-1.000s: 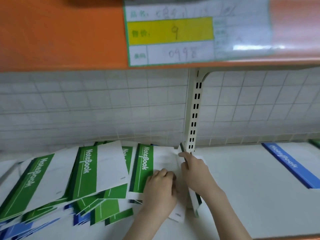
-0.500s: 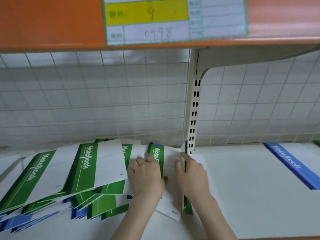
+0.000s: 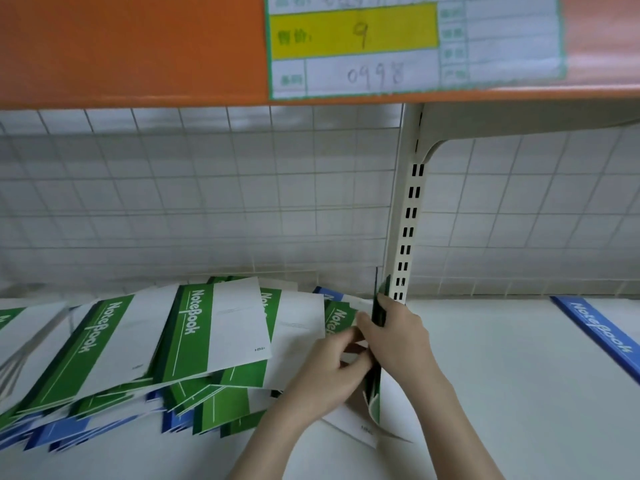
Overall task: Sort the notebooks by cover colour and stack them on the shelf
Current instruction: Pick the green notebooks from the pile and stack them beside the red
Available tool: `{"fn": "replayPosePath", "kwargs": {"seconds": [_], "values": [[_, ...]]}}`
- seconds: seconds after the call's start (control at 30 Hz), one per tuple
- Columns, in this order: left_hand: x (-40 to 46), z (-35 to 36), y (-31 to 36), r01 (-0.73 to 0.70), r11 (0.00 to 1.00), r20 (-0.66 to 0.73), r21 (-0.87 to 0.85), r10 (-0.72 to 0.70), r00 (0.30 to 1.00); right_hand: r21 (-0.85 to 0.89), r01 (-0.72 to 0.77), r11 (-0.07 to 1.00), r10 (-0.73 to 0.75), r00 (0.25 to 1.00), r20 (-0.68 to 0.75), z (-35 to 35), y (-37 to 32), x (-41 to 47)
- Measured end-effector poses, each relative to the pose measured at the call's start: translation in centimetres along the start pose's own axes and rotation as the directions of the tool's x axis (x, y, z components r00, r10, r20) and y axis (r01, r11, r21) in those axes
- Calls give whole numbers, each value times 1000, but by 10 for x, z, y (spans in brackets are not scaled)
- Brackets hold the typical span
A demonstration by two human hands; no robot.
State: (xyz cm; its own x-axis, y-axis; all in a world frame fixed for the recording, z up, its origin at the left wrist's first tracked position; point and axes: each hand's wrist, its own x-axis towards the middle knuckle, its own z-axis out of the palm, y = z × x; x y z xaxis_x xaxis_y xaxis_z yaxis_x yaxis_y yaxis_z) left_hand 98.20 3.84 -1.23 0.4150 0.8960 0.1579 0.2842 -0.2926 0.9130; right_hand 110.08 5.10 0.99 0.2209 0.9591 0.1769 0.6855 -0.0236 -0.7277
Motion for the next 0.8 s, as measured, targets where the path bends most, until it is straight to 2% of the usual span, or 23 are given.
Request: {"fn": "replayPosePath", "kwargs": {"seconds": [0.1, 0.13, 0.2, 0.27, 0.3, 0.43, 0.57, 0.63, 0.8], "values": [[0, -12, -3, -47, 979, -29, 201, 53, 998, 82, -35, 996, 30, 997, 67, 0, 6, -2], [3, -16, -5, -33, 943, -67, 332, 58, 996, 87, -7, 996, 1, 997, 77, 1, 8, -4], [7, -22, -11, 47, 750, -121, 660, 44, 992, 59, 64, 996, -67, 996, 51, 4, 8, -7], [7, -20, -22, 92, 548, -83, 831, -41, 996, 29, 68, 997, -69, 996, 48, 4, 8, -7], [6, -18, -26, 103, 486, -70, 868, -86, 994, 7, 56, 998, -56, 997, 56, 3, 7, -8], [8, -12, -30, 225, 355, -184, 907, -144, 972, -36, 2, 999, -1, 1000, 21, -3, 7, -10], [16, -13, -28, 317, 261, -249, 912, -265, 932, -130, 29, 991, -31, 999, -14, -8, 7, -15], [19, -13, -27, 328, 262, -260, 908, -260, 930, -135, 31, 990, -34, 999, -24, -10, 8, -17], [24, -7, -15, 345, 355, -268, 869, -248, 931, -147, 67, 987, -77, 995, -61, -14, 6, -18]]}}
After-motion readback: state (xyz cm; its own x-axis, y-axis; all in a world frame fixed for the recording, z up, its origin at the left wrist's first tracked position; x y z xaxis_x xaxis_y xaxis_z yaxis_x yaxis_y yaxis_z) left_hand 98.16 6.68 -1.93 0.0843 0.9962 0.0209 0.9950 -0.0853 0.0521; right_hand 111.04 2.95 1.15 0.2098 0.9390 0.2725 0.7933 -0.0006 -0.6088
